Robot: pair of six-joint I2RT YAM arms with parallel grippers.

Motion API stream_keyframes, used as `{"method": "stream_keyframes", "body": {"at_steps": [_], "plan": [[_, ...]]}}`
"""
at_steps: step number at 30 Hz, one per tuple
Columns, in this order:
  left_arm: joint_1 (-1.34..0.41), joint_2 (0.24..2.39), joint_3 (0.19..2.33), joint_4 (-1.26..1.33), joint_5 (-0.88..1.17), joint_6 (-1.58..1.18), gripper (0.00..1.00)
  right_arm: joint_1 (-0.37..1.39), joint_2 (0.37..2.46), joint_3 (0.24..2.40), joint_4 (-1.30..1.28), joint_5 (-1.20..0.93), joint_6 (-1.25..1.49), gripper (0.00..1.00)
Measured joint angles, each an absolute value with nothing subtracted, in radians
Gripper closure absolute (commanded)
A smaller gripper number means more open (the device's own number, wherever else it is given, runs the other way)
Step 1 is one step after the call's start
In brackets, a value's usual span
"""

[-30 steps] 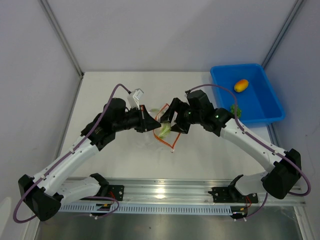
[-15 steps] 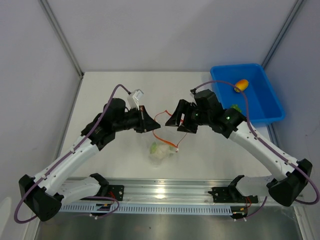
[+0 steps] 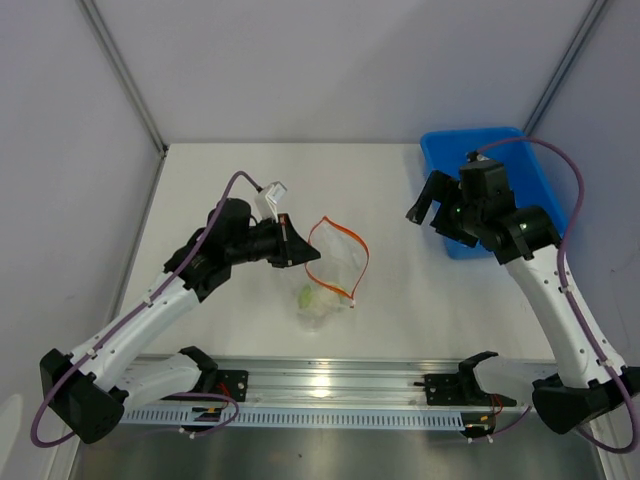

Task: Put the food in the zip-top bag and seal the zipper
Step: Pick up the fake fruit from the bin.

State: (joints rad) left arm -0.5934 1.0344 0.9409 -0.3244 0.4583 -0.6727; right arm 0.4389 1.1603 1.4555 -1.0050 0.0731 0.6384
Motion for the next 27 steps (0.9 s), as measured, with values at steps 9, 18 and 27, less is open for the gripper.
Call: {"method": "stream_keyframes", "body": {"at_steps": [9, 18, 27], "plan": [[-0.593, 1.031, 0.928, -0.321, 0.466, -0.670, 0.99, 0.143, 1.210, 1.401, -0.934, 0.100, 0.554, 0.01], [-0.593, 1.000, 0.902, -0.315, 0.486, -0.635, 0.99, -0.108, 1.480, 1.406, -0.831, 0.080, 0.519, 0.01], [-0.592, 0.950, 0.862, -0.300, 0.494, -0.624, 0.99, -0.131, 1.786, 1.575, -0.822, 0.157, 0.485, 0.01]]}}
